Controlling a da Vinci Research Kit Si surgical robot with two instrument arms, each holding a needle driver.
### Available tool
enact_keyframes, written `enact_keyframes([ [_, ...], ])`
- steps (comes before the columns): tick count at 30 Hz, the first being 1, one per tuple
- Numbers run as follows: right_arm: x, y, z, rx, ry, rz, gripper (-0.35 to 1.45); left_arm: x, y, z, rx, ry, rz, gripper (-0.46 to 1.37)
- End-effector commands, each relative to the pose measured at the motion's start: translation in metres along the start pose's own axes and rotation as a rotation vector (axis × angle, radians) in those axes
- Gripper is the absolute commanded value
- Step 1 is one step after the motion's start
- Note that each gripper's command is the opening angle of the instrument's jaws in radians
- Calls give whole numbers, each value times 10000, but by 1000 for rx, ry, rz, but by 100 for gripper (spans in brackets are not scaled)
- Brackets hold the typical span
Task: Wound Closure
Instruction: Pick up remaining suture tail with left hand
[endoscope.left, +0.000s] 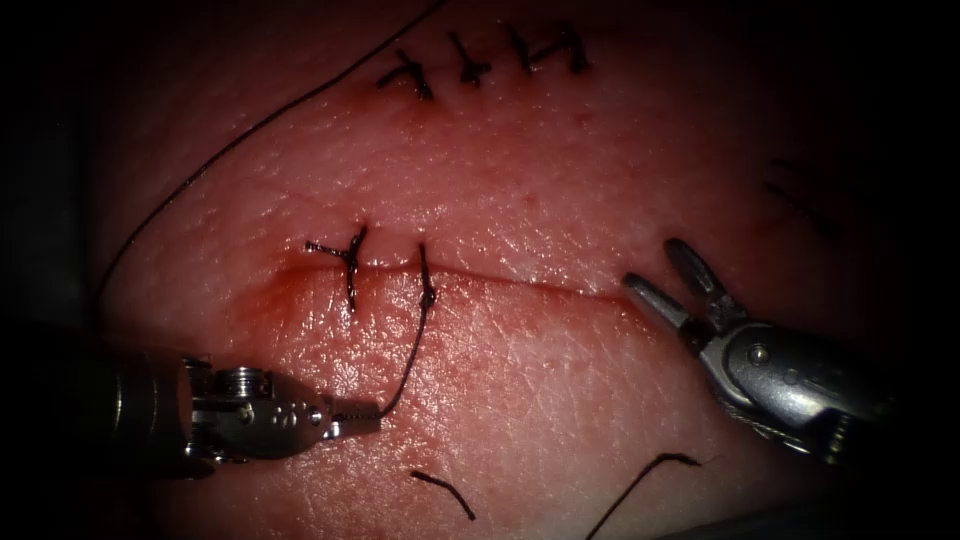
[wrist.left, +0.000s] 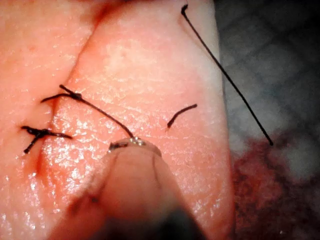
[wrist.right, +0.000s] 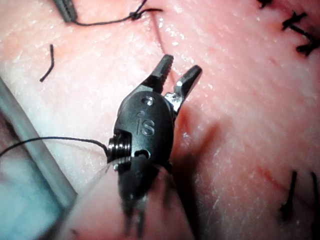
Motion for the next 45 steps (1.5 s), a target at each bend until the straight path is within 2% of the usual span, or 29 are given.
enact_keyframes([
  [1,-1,-1,2,25,13,-24,56,3,-1,-2,-13,-3,-5,-35],
  [4,-6,-13,11,89,36,-121,76,9,-9,-9,-5,10,-3,-35],
  [8,-12,-23,21,157,77,-256,81,15,-14,-15,-1,14,8,-35],
  [9,-16,-28,26,188,93,-289,98,18,-16,-17,-3,16,9,-35],
  [11,-20,-35,32,225,111,-307,118,21,-19,-21,-3,26,12,-35],
  [15,-25,-49,44,290,121,-371,132,27,-23,-28,4,33,17,-35],
  [21,-26,-64,57,361,149,-488,132,35,-27,-38,15,46,22,-35],
  [25,-27,-72,64,382,177,-512,130,40,-30,-44,19,41,36,-35],
  [32,-30,-83,79,336,168,-562,133,49,-29,-53,26,45,42,-35],
  [45,-28,-109,114,342,186,-566,133,58,-25,-60,30,50,51,-35],
])
